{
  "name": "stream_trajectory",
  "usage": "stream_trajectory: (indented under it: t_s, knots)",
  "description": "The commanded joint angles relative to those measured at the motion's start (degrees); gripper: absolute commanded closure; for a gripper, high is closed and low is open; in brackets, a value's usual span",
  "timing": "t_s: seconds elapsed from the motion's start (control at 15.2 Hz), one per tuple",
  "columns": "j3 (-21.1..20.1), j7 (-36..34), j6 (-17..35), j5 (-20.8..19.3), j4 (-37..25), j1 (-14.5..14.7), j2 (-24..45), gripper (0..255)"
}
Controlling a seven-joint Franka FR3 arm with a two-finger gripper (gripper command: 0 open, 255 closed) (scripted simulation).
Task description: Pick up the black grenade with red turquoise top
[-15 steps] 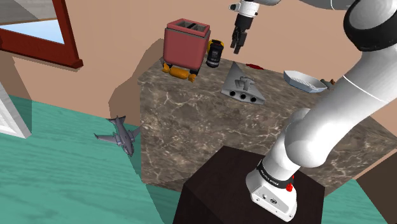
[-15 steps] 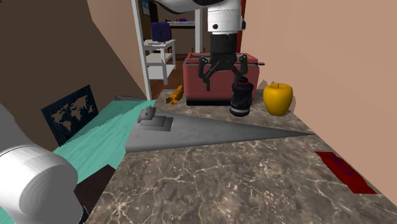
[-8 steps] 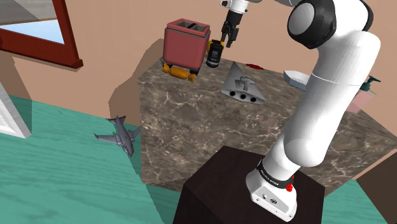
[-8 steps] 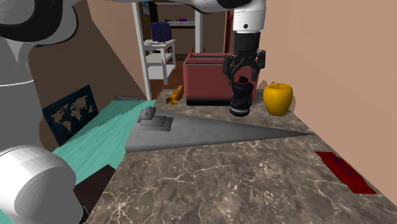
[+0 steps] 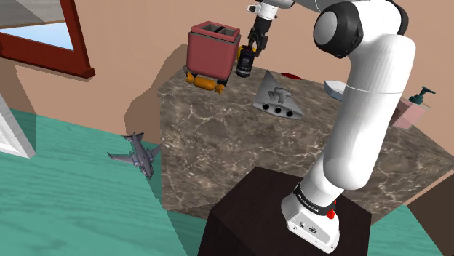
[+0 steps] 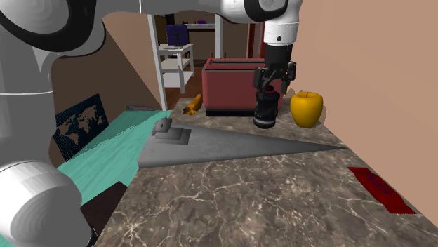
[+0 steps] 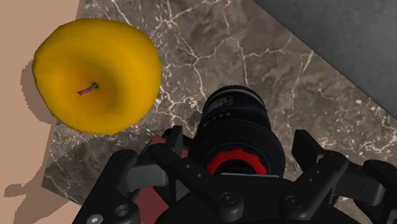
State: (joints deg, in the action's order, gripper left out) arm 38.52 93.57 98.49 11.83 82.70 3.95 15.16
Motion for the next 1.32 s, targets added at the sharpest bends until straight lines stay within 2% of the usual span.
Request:
stream_trajectory:
  t_s: [0.0, 0.13, 0.2, 0.79, 1.25]
  knots:
    - [-0.07, 0.04, 2.18, -0.15, 2.41, 0.38, -0.31, 0]
    - [-0.08, 0.04, 2.18, -0.16, 2.42, 0.39, -0.31, 0]
    - [-0.08, 0.03, 2.22, -0.15, 2.45, 0.39, -0.30, 255]
    - [-0.07, 0.04, 2.18, -0.15, 2.41, 0.39, -0.31, 255]
    - [0.07, 0.00, -3.74, 0.52, -4.51, -0.80, 0.88, 255]
